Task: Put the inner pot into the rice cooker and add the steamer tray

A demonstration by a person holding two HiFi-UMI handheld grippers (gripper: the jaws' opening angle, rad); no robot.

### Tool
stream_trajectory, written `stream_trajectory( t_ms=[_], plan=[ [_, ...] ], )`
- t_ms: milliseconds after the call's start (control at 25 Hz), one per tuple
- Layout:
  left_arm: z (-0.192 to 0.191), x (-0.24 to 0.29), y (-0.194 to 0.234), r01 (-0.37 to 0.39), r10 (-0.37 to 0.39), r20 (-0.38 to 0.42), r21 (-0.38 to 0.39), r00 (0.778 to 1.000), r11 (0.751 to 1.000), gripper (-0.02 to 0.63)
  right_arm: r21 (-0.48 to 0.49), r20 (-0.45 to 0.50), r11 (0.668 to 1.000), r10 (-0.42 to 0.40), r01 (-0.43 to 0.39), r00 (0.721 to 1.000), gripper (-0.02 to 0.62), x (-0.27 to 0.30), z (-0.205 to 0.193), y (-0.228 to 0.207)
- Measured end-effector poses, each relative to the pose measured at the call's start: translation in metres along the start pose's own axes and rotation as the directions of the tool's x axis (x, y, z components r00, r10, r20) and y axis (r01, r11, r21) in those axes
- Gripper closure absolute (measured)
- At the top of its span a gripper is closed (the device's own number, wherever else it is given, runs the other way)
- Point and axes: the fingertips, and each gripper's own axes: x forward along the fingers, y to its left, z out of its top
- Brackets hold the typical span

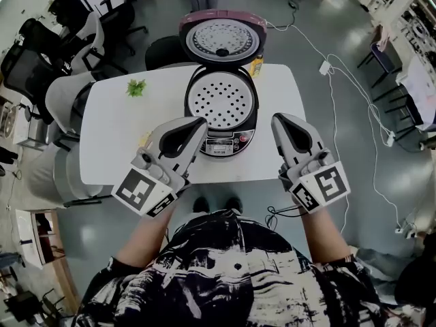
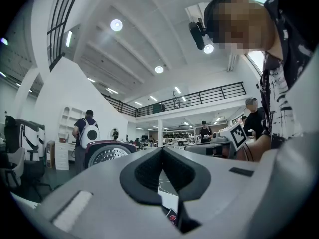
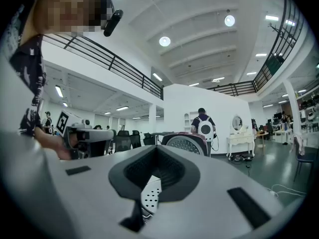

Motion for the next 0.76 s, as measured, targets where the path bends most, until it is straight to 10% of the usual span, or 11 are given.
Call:
stream_trajectory(
  t_ms=[760],
  plan=[
    [-0.0027, -0.0053, 0.0017, -0.002, 0.002, -0.001, -0.009, 1.0, 1.0, 0.601, -0.001, -0.013, 1.0, -0.01, 0.01, 1.0, 0.598, 0.0023, -0.0038, 0.003]
  ],
)
